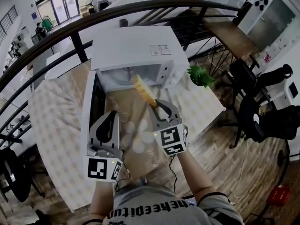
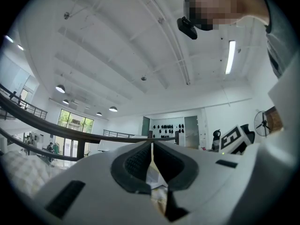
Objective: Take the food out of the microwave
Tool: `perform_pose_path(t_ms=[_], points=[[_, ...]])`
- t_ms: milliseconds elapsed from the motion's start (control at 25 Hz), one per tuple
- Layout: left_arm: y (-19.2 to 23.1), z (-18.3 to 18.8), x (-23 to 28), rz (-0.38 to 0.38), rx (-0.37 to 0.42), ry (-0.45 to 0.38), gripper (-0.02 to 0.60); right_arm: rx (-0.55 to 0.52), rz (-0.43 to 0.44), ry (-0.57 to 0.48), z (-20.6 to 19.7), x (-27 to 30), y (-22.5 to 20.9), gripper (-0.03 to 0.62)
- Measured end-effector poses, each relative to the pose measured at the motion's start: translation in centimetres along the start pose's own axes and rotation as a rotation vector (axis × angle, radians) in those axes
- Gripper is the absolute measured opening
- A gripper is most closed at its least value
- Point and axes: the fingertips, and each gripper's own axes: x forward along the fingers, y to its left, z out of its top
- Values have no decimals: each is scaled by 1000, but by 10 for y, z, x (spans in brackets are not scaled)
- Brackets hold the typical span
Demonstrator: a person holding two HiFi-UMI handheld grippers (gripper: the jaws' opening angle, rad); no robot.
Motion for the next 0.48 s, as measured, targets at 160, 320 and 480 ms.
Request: perform_pose_path(t_ms=[160,320,480], points=[[-6,6,-7,-10,7,-7,15,36,-14,-23,7,-18,2,87],[-11,10,-16,-19,12,-10,15,62,-30,-41,11,-33,5,86],[-15,16,-25,-24,17,-17,15,88,-46,-60,17,-51,6,86]])
